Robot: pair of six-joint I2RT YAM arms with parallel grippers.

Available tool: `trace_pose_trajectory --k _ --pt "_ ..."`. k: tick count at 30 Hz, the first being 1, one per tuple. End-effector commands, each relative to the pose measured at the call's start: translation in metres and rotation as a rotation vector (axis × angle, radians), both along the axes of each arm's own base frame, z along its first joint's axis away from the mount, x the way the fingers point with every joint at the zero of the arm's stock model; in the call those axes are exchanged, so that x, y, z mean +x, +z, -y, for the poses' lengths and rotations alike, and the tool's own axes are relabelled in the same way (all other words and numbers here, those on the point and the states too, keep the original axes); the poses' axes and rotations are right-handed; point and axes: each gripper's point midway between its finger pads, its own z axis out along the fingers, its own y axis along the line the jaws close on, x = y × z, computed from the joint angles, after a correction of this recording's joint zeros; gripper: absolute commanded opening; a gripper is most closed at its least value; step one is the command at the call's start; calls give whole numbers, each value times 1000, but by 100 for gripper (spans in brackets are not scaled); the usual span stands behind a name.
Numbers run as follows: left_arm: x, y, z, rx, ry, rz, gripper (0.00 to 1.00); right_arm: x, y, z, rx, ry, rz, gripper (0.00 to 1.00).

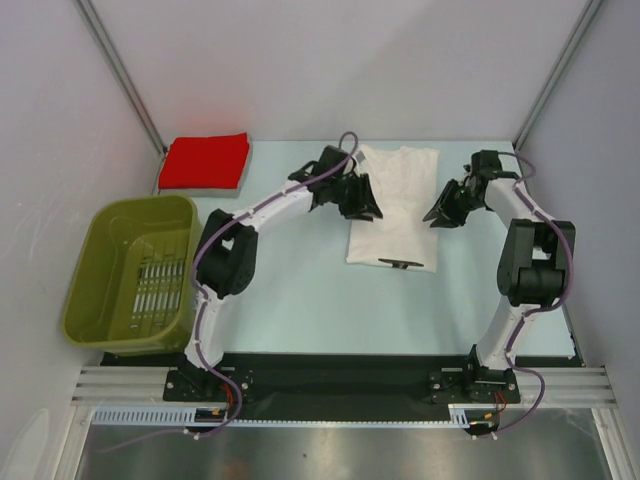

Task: Fold and stack the t-shirts
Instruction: Fold the tshirt

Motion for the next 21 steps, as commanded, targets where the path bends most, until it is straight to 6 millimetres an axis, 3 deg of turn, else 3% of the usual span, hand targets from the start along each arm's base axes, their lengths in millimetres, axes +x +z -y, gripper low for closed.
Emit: trace_pose_trajectory --k 1,2,4,6,7,8,9,10,11,12,14,19,21 --pt "-27 -9 25 -93 -117 -35 41 17 -1 -25 77 19 120 34" --pt "-26 -22 30 -100 -115 -60 41 20 -5 -28 86 20 125 34" --pt "-16 -21 40 -126 -125 -37 41 30 -17 -29 105 12 119 33" --pt "-11 -44 44 -110 -127 -69 41 42 -24 -25 118 2 119 33" --pt "-5 -39 46 -111 -122 -59 41 54 -30 -21 114 5 120 33" --pt "-4 -44 41 -87 -119 -63 41 62 -30 -17 107 10 126 33" --pt "-2 -33 38 -79 -116 -36 41 69 -30 -11 91 13 127 33" --pt "-5 -33 33 -58 -114 -28 43 81 -18 -5 70 27 141 33" --pt "-6 -30 26 -26 -119 4 45 84 -26 2 60 20 113 33" --pt "-10 -11 20 -25 -122 39 47 87 -23 7 43 13 111 34" --pt "-27 -19 4 31 -139 24 54 89 -8 12 22 15 119 41" --pt "-74 -24 -30 74 -175 -16 64 54 8 10 -16 1 76 66" --pt "-85 -25 -36 67 -194 -37 70 32 8 7 -5 -2 61 69"
